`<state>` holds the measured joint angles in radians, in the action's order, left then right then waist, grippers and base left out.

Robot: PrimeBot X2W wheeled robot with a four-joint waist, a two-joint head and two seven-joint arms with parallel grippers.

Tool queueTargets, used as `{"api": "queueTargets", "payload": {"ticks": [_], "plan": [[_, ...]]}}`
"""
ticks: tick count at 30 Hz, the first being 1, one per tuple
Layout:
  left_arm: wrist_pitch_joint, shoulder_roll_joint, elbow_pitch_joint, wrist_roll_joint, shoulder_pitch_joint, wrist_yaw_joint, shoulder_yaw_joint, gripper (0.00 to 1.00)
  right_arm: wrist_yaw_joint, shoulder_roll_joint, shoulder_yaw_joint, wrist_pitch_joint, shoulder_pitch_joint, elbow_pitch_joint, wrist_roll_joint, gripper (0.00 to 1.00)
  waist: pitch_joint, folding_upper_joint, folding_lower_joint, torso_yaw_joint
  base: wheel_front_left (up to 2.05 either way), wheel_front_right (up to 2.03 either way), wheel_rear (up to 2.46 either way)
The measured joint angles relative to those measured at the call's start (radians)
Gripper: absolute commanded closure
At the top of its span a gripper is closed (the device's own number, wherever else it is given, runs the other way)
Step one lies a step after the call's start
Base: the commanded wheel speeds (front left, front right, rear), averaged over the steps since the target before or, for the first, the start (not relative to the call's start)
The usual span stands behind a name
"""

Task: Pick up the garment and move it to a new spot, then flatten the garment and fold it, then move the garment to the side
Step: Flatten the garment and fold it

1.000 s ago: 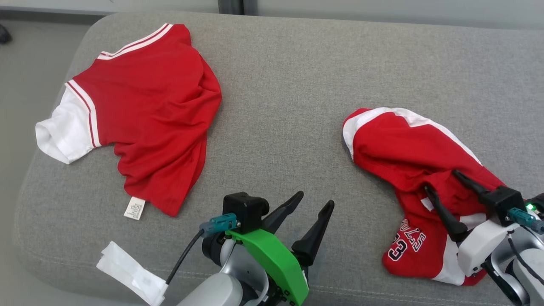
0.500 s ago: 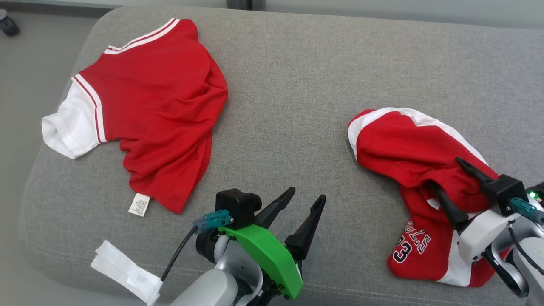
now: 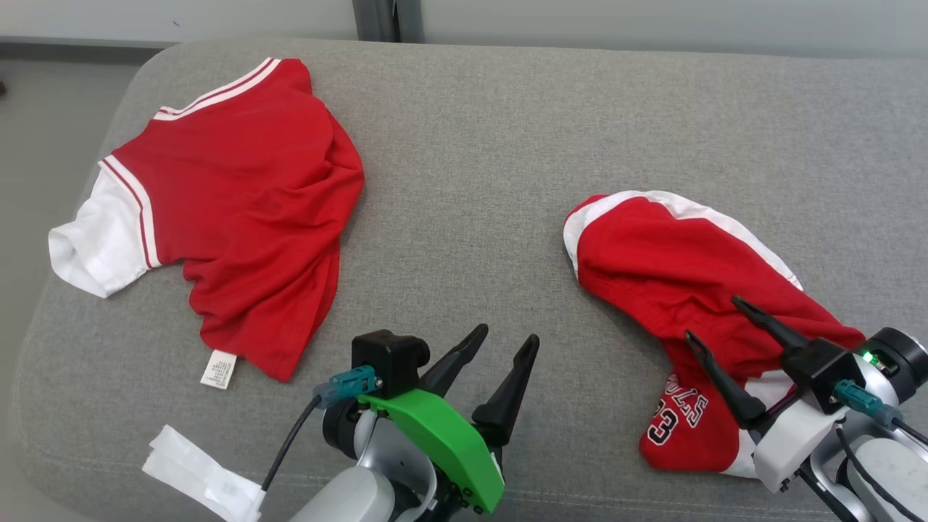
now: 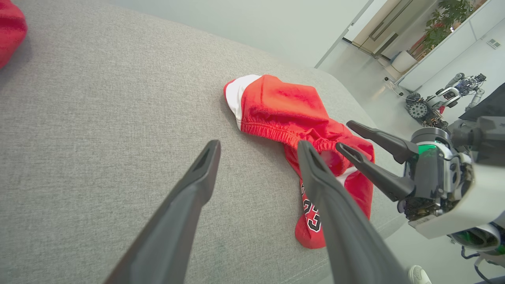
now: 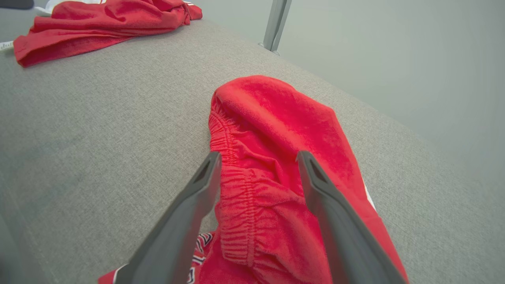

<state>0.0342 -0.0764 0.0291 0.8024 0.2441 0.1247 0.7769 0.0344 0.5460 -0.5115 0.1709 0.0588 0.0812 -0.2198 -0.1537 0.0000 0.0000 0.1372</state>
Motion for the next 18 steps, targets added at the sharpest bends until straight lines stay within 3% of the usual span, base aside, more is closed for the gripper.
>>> {"api": "queueTargets", "payload": {"ticks": [10,18], "plan": [[0.0,0.0,0.007,0.002,-0.014,0.0,0.01,0.0,-0.036,0.004,-0.005,-0.002,-0.087,-0.069,0.002,0.0,0.009,0.0,0.0,-0.037,0.0,0.0,0.0],[0.001,0.0,0.013,0.002,-0.017,0.0,0.012,0.0,-0.045,0.011,-0.015,-0.028,-0.13,-0.074,0.002,0.0,0.002,0.0,0.0,-0.048,0.0,0.0,0.0]]}}
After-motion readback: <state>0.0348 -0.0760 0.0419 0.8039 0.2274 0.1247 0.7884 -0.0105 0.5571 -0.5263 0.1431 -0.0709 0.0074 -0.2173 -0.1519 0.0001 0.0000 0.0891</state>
